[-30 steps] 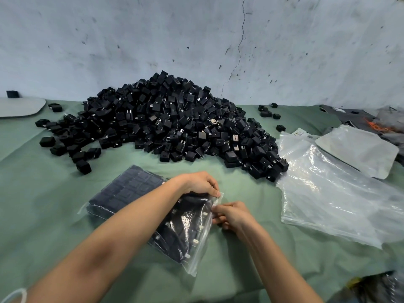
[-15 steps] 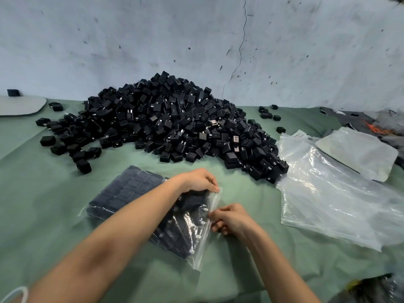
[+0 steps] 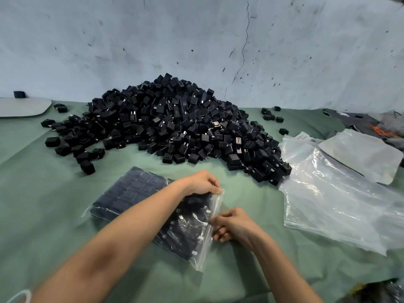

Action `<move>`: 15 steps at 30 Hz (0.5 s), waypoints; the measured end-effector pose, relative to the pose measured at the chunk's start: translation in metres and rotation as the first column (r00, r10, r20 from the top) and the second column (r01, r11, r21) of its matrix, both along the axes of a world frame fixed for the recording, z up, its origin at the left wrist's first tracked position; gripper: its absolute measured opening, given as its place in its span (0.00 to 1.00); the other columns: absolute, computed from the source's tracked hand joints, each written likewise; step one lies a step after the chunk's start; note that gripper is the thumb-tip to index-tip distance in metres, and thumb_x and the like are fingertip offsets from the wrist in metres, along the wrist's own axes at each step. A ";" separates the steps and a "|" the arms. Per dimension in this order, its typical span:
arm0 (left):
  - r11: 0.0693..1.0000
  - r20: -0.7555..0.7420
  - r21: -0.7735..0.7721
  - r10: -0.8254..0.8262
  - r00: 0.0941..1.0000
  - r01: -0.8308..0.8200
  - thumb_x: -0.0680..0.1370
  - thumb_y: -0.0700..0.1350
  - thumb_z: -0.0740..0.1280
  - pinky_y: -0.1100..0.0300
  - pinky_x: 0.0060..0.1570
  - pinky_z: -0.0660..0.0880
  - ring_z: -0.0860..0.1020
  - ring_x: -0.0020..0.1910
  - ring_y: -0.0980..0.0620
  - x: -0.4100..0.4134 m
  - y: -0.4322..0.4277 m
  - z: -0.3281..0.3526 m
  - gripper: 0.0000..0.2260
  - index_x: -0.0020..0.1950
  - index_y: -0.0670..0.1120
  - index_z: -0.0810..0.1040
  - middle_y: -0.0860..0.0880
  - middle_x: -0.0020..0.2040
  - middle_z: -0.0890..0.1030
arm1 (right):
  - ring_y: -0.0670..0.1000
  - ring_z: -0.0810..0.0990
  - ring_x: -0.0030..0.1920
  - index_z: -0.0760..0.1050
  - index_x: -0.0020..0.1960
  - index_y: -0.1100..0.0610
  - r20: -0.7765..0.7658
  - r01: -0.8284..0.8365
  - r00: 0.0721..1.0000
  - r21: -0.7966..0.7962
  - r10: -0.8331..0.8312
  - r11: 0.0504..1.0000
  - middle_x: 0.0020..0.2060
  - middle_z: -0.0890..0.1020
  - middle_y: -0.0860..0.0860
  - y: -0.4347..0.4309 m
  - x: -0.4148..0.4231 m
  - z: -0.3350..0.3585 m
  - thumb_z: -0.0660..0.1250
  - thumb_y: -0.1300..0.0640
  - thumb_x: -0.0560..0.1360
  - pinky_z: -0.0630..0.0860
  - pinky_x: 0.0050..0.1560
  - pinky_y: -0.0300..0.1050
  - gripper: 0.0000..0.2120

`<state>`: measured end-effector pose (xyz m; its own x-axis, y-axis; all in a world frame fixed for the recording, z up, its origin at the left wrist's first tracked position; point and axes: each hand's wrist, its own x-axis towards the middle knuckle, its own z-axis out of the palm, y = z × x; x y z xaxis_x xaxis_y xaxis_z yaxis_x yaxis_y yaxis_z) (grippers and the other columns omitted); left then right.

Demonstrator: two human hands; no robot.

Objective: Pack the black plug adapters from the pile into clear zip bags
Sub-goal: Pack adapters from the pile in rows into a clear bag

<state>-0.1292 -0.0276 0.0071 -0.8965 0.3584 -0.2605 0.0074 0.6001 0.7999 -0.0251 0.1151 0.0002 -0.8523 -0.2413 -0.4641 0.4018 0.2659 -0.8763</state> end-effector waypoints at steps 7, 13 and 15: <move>0.999 -0.014 0.038 0.031 0.999 -0.031 0.76 0.42 0.72 0.62 0.41 0.73 0.75 0.38 0.53 0.001 0.000 0.001 0.03 0.42 0.45 0.82 0.49 0.36 0.78 | 0.47 0.76 0.21 0.77 0.35 0.67 0.002 0.010 1.000 0.019 -0.010 1.000 0.23 0.78 0.56 -0.005 0.004 0.000 0.66 0.69 0.71 0.72 0.22 0.36 0.06; 0.994 -0.073 0.071 0.093 0.993 -0.087 0.75 0.41 0.72 0.64 0.36 0.70 0.73 0.31 0.55 -0.002 -0.001 -0.003 0.04 0.40 0.45 0.81 0.49 0.32 0.77 | 0.46 0.75 0.21 0.76 0.33 0.65 0.019 -0.055 0.998 0.016 0.054 0.998 0.22 0.77 0.54 -0.002 0.012 0.002 0.66 0.70 0.72 0.71 0.23 0.35 0.09; 0.992 -0.084 0.074 0.107 0.991 -0.101 0.75 0.40 0.73 0.63 0.36 0.70 0.72 0.31 0.55 -0.002 0.000 -0.004 0.04 0.40 0.45 0.81 0.48 0.32 0.77 | 0.47 0.75 0.21 0.76 0.33 0.65 0.000 -0.031 1.000 0.011 0.031 0.999 0.21 0.78 0.55 -0.004 0.014 0.001 0.65 0.70 0.72 0.72 0.22 0.35 0.09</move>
